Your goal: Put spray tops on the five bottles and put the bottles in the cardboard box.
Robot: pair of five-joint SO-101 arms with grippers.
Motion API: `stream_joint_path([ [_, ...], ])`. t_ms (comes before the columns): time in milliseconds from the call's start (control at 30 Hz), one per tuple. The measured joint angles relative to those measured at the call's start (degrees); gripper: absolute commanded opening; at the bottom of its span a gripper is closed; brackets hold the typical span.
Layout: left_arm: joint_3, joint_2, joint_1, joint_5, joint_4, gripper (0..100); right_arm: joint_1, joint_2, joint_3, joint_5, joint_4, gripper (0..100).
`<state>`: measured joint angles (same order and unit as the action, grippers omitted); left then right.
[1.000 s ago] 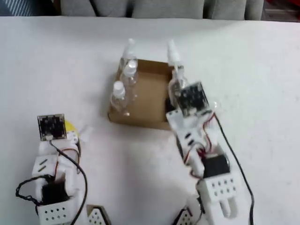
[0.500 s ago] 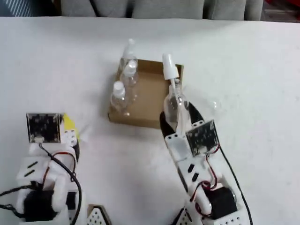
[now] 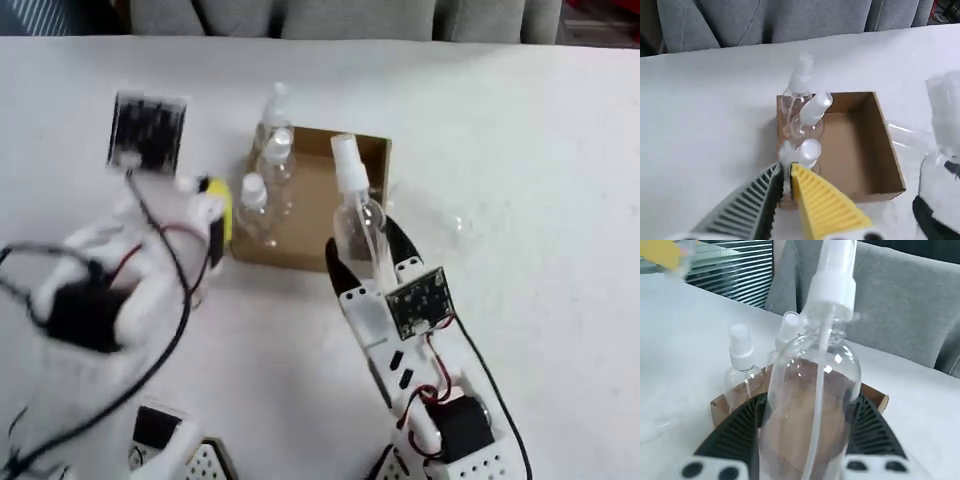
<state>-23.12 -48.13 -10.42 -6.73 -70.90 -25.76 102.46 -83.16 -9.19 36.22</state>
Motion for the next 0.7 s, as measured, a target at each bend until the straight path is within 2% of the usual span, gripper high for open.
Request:
stream_joint_path([
  [233, 8.0, 17.1, -1.3, -7.6, 3.6, 4, -0.2, 0.0, 0.0, 0.0, 0.0, 6.2],
  [333, 8.9, 20.7, 0.3, -8.3, 3.5, 4, -0.2, 0.0, 0.0, 0.0, 0.0, 5.7],
  [400, 8.4, 20.7, 1.5, -8.4, 2.3, 4, -0.2, 0.0, 0.0, 0.0, 0.4, 1.5],
  [500, 4.0, 20.0, 1.8, -8.5, 1.9, 4, -0.2, 0.0, 0.0, 0.0, 0.5, 2.0],
  [700, -13.8, 9.8, 2.0, -8.5, 10.2, 4, 9.3, 0.4, 0.0, -0.1, 0.5, 1.5],
])
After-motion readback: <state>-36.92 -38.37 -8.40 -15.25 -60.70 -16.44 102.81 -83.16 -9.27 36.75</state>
